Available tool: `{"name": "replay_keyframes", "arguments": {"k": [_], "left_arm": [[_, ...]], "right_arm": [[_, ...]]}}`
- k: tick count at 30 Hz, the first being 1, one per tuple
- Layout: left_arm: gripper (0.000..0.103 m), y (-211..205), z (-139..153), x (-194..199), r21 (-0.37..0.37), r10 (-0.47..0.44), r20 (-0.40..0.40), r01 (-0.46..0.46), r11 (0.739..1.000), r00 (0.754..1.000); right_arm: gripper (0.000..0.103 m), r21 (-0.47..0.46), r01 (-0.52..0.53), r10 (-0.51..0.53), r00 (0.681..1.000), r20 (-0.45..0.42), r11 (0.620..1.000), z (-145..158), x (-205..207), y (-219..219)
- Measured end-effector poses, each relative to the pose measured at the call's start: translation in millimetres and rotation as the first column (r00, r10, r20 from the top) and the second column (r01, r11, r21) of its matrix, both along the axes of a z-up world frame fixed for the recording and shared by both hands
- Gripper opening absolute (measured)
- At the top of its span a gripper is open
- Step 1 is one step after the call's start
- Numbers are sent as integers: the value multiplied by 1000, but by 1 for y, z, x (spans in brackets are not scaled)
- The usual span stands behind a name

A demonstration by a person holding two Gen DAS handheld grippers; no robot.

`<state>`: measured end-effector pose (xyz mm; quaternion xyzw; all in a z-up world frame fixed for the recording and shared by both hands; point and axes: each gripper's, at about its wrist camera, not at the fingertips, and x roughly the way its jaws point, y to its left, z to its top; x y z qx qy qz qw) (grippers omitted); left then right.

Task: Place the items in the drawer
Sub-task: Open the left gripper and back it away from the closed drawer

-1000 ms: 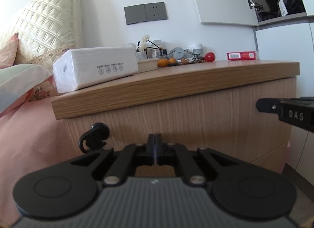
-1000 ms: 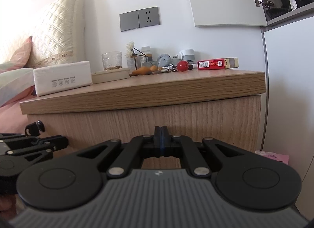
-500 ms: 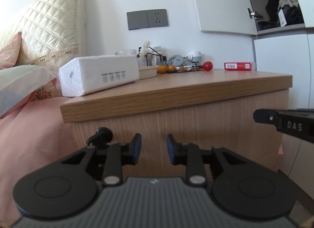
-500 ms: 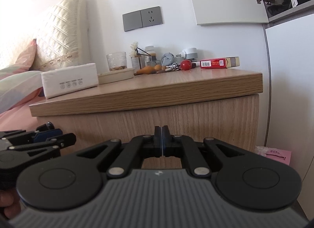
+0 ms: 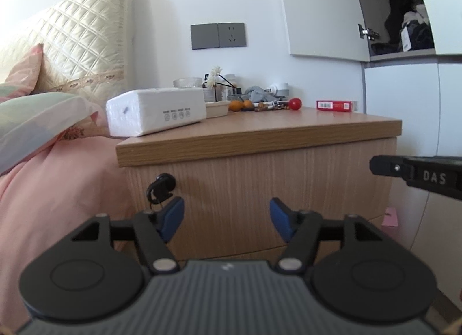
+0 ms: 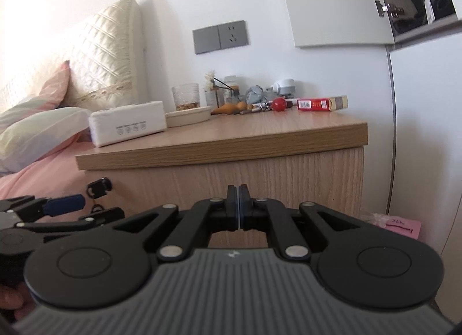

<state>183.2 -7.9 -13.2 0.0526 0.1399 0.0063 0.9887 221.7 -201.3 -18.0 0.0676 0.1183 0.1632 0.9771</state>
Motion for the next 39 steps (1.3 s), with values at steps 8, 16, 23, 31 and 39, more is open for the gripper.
{"name": "replay_keyframes", "arguments": {"k": [8,16,23,31,39], "left_arm": [[80,-3,3,-37,-28,-15,10,16,999,1000],[88,10,14,-67,-78,3,40,1,997,999],[94,18,21,-92,-85,21,67,-15,996,998],[95,20,20,-115,-76,8,80,-2,997,997],[97,20,19,-135,-62,-3,91,9,998,996]], "right_arm": [[4,-35,-54,55,997,48,998,8,-37,8],[5,-40,-88,91,992,83,995,11,-72,4],[5,-20,-93,95,991,93,995,11,-91,-8],[5,13,-103,101,990,103,995,11,-103,-16],[5,35,-103,98,989,113,994,10,-119,-21]]}}
